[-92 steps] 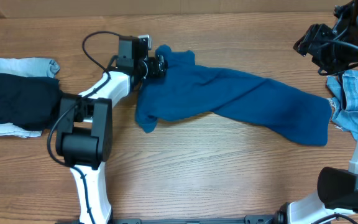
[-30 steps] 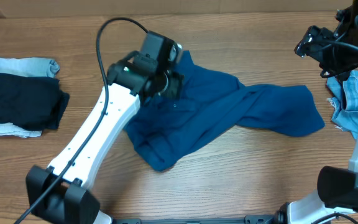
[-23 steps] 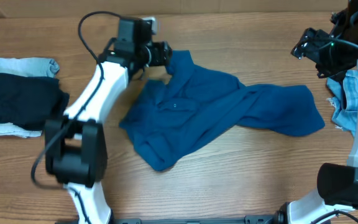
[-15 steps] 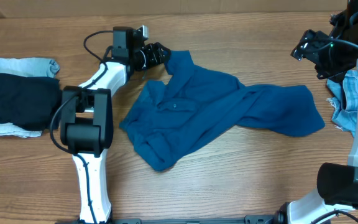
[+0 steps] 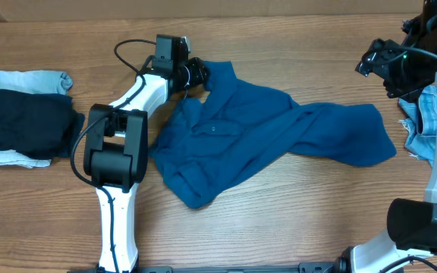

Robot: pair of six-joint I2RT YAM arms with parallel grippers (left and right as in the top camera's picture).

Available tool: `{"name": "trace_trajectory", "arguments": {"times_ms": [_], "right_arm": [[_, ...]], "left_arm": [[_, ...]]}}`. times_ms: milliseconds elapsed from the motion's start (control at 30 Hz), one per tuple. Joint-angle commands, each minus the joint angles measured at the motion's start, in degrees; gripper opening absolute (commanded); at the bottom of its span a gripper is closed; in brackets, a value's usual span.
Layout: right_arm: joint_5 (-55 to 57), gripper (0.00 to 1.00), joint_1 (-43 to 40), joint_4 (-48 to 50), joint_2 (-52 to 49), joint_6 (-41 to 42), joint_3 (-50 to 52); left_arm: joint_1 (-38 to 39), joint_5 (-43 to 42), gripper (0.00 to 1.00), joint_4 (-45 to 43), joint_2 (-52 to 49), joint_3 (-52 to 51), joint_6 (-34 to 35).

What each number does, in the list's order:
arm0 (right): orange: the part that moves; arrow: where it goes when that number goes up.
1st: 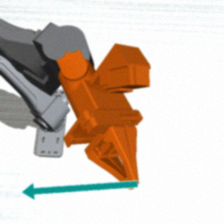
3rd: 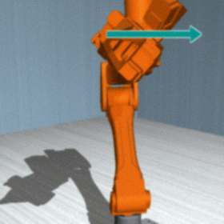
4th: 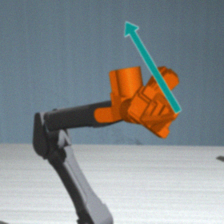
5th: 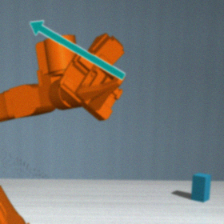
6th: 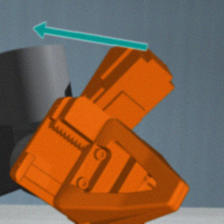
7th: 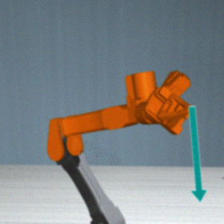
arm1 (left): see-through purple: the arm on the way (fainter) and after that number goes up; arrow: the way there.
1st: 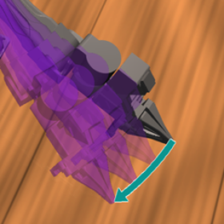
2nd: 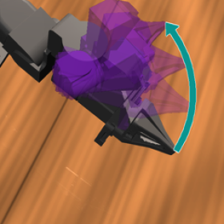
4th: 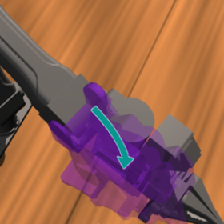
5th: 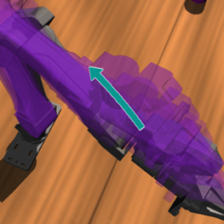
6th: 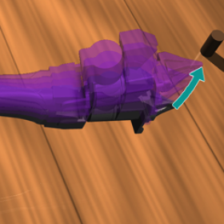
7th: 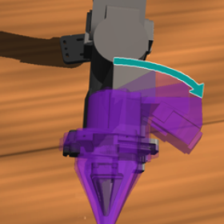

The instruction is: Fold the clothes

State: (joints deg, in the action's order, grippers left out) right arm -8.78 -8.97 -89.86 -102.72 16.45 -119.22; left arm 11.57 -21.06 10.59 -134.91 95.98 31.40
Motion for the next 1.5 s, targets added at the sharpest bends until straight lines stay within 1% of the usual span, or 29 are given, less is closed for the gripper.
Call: {"name": "trace_trajectory", "arguments": {"times_ms": [0, 33, 67, 133, 200, 267, 300, 333, 400, 467, 500, 567, 667, 700, 767, 833, 867, 900, 933, 1067, 1167, 1300, 1400, 1467], "right_arm": [[-0.3, 0.81, -0.1, -0.4, 0.2, -0.2, 0.0], [-0.3, 0.81, -0.1, -0.5, 0.2, -0.2, 0.0], [-0.3, 0.81, -0.1, -0.5, 0.2, -0.2, 0.0], [-0.3, 0.81, -0.1, -0.5, 0.2, -0.2, 0.0], [-0.3, 0.81, -0.1, -0.3, 0.2, -0.2, 0.0], [-0.3, 0.82, -0.1, 0.5, 0.2, -0.2, 0.0], [-0.3, 0.84, -0.1, 1.0, 0.1, -0.3, 0.0], [-0.3, 0.84, -0.1, 1.9, 0.0, -0.4, 0.0], [-0.3, 0.84, 0.1, 2.1, -0.9, -0.5, 0.0], [-0.3, 0.83, 1.2, 2.8, -2.1, -2.9, 1.7], [-0.3, 0.83, 2.0, 4.3, -2.9, -3.0, 4.2], [-0.5, 0.79, 2.9, 12.1, -4.0, -2.9, 13.1], [-0.9, 0.8, 2.9, 23.0, -4.0, -3.0, 22.7], [-3.1, 0.77, 2.9, 28.7, -4.1, -3.0, 26.9], [-8.1, 0.66, 2.9, 37.3, -4.1, -3.0, 32.8], [-13.6, 0.33, 2.9, 45.9, -4.1, -2.7, 38.5], [-15.6, 0.24, 2.9, 48.4, -4.1, -2.8, 39.6], [-17.8, 0.08, 2.9, 52.5, -4.1, -2.8, 40.7], [-18.3, 0.04, 2.9, 54.1, -4.1, -2.8, 40.6], [-18.4, 0.04, 2.9, 56.8, -4.1, -2.8, 40.4], [-18.4, 0.04, 2.9, 58.1, -4.1, -2.8, 40.3], [-18.5, 0.04, 2.9, 60.2, -4.1, -2.8, 40.3], [-22.7, 0.04, 2.9, 62.2, -4.1, -2.7, 40.3], [-23.5, 0.04, 2.9, 62.4, -4.1, -2.7, 40.3]], "left_arm": [[1.9, 6.2, 0.23, 0.1, -0.7, 0.9, -0.8], [2.3, 6.7, 0.21, -0.2, -0.7, 0.9, -0.8], [2.5, 6.5, 0.16, -1.0, -0.7, 0.9, -0.8], [2.2, 5.2, 0.04, -1.8, -0.5, 2.8, -2.1], [0.7, 2.6, 0.04, -0.2, 0.2, 7.2, -4.6], [-1.2, 0.5, 0.04, 4.0, 0.9, 13.7, -7.0], [-2.1, 0.0, 0.04, 6.2, 0.9, 17.2, -8.4], [-3.6, 0.0, 0.04, 10.2, 0.9, 23.4, -10.8], [-5.1, -0.1, 0.04, 13.8, 0.9, 30.7, -13.0], [-5.9, -0.5, 0.04, 15.5, 0.9, 35.5, -13.7], [-6.2, -1.7, 0.04, 15.6, 0.9, 37.7, -14.2], [-6.4, -3.0, 0.04, 17.1, 0.9, 41.7, -14.7], [-6.4, -3.4, 0.04, 21.0, 0.9, 44.5, -15.9], [-6.4, -3.7, 0.04, 22.6, 0.9, 45.4, -16.5], [-6.4, -4.1, 0.04, 24.1, 0.9, 45.6, -16.8], [-6.4, -4.2, 0.04, 25.4, 0.9, 45.6, -16.9], [-6.4, -5.2, 0.04, 25.4, 1.1, 45.8, -16.9], [-6.5, -7.2, 0.04, 25.3, 2.0, 46.9, -16.9], [-6.7, -8.7, 0.04, 25.4, 3.2, 48.8, -16.9], [-6.8, -11.0, 0.04, 26.2, 9.9, 53.4, -17.1], [-6.7, -18.0, 0.04, 26.3, 17.9, 53.4, -17.1], [-6.7, -19.7, 0.04, 27.7, 26.1, 53.4, -17.1], [-6.7, -23.9, 0.04, 28.4, 27.4, 53.4, -17.0], [-6.7, -24.8, 0.04, 28.3, 27.4, 53.4, -16.4]]}}
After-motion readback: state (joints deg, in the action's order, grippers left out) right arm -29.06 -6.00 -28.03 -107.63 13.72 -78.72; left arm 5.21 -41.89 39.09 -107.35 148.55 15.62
